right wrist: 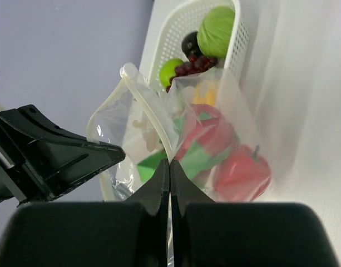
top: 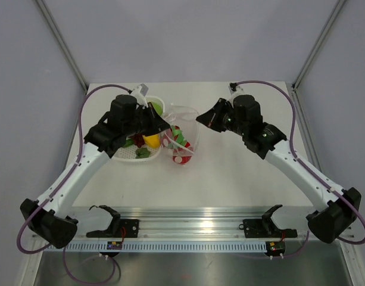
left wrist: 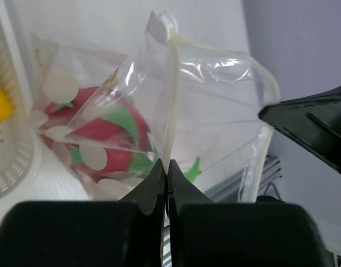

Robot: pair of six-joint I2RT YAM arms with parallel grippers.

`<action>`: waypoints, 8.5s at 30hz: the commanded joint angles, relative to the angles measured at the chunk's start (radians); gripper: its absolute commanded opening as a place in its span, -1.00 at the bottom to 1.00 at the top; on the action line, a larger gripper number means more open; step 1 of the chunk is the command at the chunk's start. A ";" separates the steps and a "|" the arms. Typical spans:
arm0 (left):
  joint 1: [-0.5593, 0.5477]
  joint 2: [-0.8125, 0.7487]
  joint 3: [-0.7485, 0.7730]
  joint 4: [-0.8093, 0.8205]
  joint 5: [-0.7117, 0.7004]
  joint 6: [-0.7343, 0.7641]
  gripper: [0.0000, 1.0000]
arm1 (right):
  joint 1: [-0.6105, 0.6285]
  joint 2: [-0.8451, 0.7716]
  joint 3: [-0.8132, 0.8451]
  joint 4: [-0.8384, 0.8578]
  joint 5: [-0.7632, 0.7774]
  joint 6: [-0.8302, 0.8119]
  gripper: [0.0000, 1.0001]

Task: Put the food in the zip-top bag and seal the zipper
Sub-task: Adjust the zipper food storage bag at the center of the board, then pick up the fake vegetable from the bin, then place the fake vegetable in the zipper food storage bag, then pick up the fake fruit from the bin.

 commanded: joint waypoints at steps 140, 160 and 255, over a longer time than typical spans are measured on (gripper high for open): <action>0.049 0.237 -0.001 -0.124 -0.509 -0.098 -0.20 | 0.033 0.024 -0.085 -0.009 0.082 -0.063 -1.00; 0.081 -0.013 0.140 -0.213 -0.046 0.128 -0.21 | 0.085 0.189 0.009 0.057 0.061 -0.047 -1.00; 0.215 0.527 0.223 -0.171 -0.567 0.309 -1.00 | 0.099 -0.077 -0.108 -0.043 0.145 -0.083 -1.00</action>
